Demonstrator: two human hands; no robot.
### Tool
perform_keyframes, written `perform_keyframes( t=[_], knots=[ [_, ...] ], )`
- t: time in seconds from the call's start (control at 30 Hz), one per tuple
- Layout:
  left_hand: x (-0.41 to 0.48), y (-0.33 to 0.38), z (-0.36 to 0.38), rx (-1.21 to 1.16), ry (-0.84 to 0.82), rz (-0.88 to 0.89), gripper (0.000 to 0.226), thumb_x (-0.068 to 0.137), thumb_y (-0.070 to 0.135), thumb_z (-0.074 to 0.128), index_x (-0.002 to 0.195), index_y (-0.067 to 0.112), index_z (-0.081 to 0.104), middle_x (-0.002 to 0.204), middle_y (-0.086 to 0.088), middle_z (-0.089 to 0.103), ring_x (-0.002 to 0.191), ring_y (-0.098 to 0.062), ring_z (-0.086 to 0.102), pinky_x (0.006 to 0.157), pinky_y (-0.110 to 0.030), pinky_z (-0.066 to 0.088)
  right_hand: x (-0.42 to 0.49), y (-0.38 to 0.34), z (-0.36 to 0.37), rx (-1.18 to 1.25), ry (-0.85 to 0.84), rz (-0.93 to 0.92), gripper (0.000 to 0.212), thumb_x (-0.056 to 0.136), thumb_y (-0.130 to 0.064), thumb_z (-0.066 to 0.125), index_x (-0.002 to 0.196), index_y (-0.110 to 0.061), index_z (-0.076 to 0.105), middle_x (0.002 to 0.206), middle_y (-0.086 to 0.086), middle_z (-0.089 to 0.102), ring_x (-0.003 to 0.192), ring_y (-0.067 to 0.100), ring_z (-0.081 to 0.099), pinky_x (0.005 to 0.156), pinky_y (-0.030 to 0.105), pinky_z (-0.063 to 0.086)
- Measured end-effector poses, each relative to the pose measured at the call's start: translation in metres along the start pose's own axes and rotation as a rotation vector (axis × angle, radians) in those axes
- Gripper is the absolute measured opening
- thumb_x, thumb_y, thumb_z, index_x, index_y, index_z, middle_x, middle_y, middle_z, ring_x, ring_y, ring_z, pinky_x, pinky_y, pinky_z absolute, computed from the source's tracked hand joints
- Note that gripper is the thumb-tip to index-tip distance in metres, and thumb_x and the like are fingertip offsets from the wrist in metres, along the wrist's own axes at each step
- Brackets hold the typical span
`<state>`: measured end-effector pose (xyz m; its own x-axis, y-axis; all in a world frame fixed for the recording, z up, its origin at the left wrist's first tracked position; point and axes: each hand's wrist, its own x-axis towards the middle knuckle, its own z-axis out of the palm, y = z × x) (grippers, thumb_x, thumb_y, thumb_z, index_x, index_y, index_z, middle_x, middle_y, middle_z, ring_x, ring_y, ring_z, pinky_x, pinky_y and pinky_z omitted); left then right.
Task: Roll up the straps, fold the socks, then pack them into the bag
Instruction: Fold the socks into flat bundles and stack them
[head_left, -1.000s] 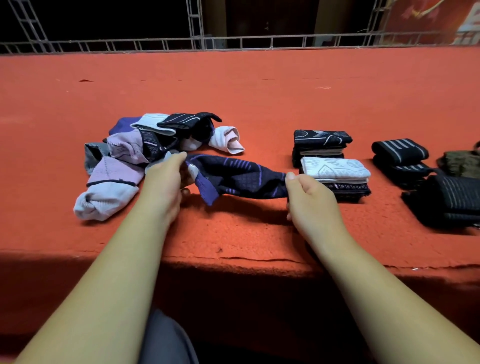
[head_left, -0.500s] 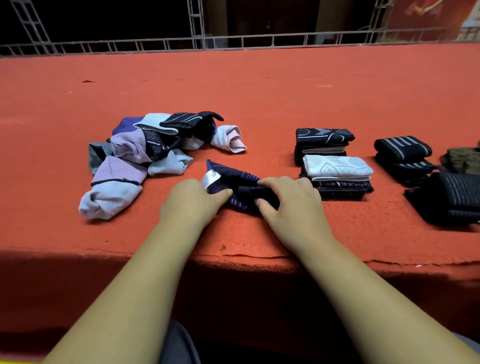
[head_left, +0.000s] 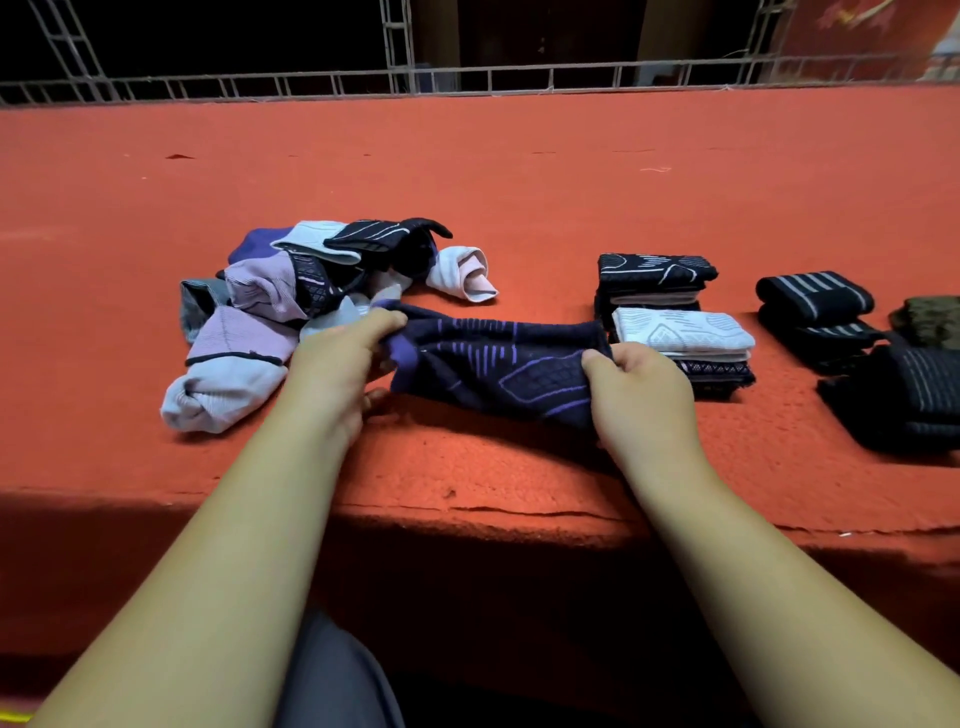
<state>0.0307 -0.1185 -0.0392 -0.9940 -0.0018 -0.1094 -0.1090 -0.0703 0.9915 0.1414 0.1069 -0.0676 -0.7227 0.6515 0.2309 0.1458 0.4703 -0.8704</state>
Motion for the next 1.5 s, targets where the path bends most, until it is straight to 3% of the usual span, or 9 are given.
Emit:
perform_keyframes(
  t=[0.17, 0.27, 0.43, 0.7, 0.87, 1.03, 1.27, 1.37, 1.5],
  knots=[
    [0.012, -0.003, 0.0, -0.152, 0.039, -0.008, 0.012, 0.087, 0.029, 0.075, 0.096, 0.021, 0.073, 0.074, 0.004, 0.071, 0.058, -0.013, 0.065, 0.057, -0.025, 0.051, -0.011, -0.006, 0.002, 0.004, -0.084, -0.01, 0.03, 0.098, -0.028, 0.056, 0.075, -0.009, 0.065, 0.072, -0.001, 0.069, 0.075, 0.022, 0.064, 0.07, 0.037, 0.047],
    [0.009, -0.009, 0.004, 0.084, -0.072, 0.092, 0.005, 0.09, 0.026, 0.075, 0.094, 0.022, 0.076, 0.074, 0.009, 0.072, 0.063, -0.009, 0.065, 0.055, -0.019, 0.045, -0.015, -0.002, 0.005, -0.022, -0.131, -0.046, 0.031, 0.095, -0.036, 0.061, 0.079, -0.009, 0.062, 0.068, -0.003, 0.066, 0.07, 0.018, 0.06, 0.067, 0.035, 0.047],
    [0.022, -0.027, -0.004, 0.594, -0.066, 0.246, 0.043, 0.081, 0.023, 0.089, 0.117, 0.019, 0.068, 0.098, 0.002, 0.071, 0.083, -0.013, 0.067, 0.07, -0.028, 0.05, -0.012, 0.001, -0.001, 0.024, -0.143, -0.098, 0.055, 0.096, -0.055, 0.069, 0.07, -0.008, 0.054, 0.06, 0.004, 0.056, 0.056, 0.011, 0.048, 0.059, 0.028, 0.042],
    [0.026, -0.027, -0.002, 0.999, -0.005, 0.452, 0.009, 0.084, 0.037, 0.081, 0.087, 0.032, 0.073, 0.085, 0.012, 0.073, 0.086, -0.013, 0.069, 0.08, -0.034, 0.054, -0.006, -0.001, -0.007, -0.03, -0.11, -0.089, 0.044, 0.094, -0.035, 0.063, 0.066, -0.002, 0.056, 0.058, 0.015, 0.057, 0.053, 0.022, 0.051, 0.062, 0.04, 0.046],
    [0.037, -0.031, 0.0, 0.874, 0.029, 0.481, 0.019, 0.098, 0.035, 0.068, 0.096, 0.022, 0.081, 0.1, 0.0, 0.081, 0.1, -0.019, 0.071, 0.089, -0.035, 0.052, -0.008, -0.01, -0.023, -0.013, -0.138, -0.013, 0.037, 0.087, -0.027, 0.055, 0.054, -0.018, 0.042, 0.054, 0.001, 0.033, 0.052, 0.019, 0.034, 0.056, 0.038, 0.035],
    [0.038, -0.031, 0.004, 0.205, -0.189, 0.277, 0.025, 0.102, 0.031, 0.064, 0.087, 0.017, 0.079, 0.089, -0.006, 0.078, 0.082, -0.02, 0.066, 0.081, -0.039, 0.05, -0.009, -0.006, -0.041, -0.064, -0.267, -0.021, 0.036, 0.084, -0.023, 0.056, 0.054, -0.02, 0.036, 0.052, 0.0, 0.029, 0.051, 0.018, 0.027, 0.056, 0.036, 0.028],
    [0.031, -0.028, 0.006, 0.448, -0.304, 0.317, 0.013, 0.1, 0.031, 0.074, 0.11, 0.024, 0.073, 0.093, 0.005, 0.075, 0.072, 0.0, 0.065, 0.067, -0.024, 0.053, -0.006, 0.005, -0.033, -0.423, -0.178, -0.095, 0.046, 0.081, -0.071, 0.052, 0.074, -0.029, 0.069, 0.072, -0.011, 0.07, 0.08, 0.015, 0.067, 0.077, 0.038, 0.056],
    [0.03, -0.028, -0.004, 0.651, -0.356, 0.293, 0.015, 0.091, 0.028, 0.083, 0.101, 0.022, 0.074, 0.088, 0.005, 0.077, 0.067, 0.0, 0.067, 0.058, -0.019, 0.052, -0.005, 0.009, -0.025, -0.441, -0.213, -0.111, 0.044, 0.083, -0.073, 0.052, 0.085, -0.033, 0.072, 0.088, -0.012, 0.073, 0.092, 0.015, 0.069, 0.087, 0.041, 0.058],
    [0.034, -0.035, -0.012, 0.758, -0.274, 0.296, 0.012, 0.091, 0.028, 0.082, 0.088, 0.019, 0.075, 0.075, 0.004, 0.076, 0.062, -0.012, 0.062, 0.073, -0.037, 0.056, 0.0, 0.01, -0.018, -0.448, -0.278, -0.132, 0.031, 0.09, -0.061, 0.064, 0.098, -0.033, 0.074, 0.101, -0.007, 0.074, 0.102, 0.018, 0.068, 0.093, 0.041, 0.057]
  ],
)
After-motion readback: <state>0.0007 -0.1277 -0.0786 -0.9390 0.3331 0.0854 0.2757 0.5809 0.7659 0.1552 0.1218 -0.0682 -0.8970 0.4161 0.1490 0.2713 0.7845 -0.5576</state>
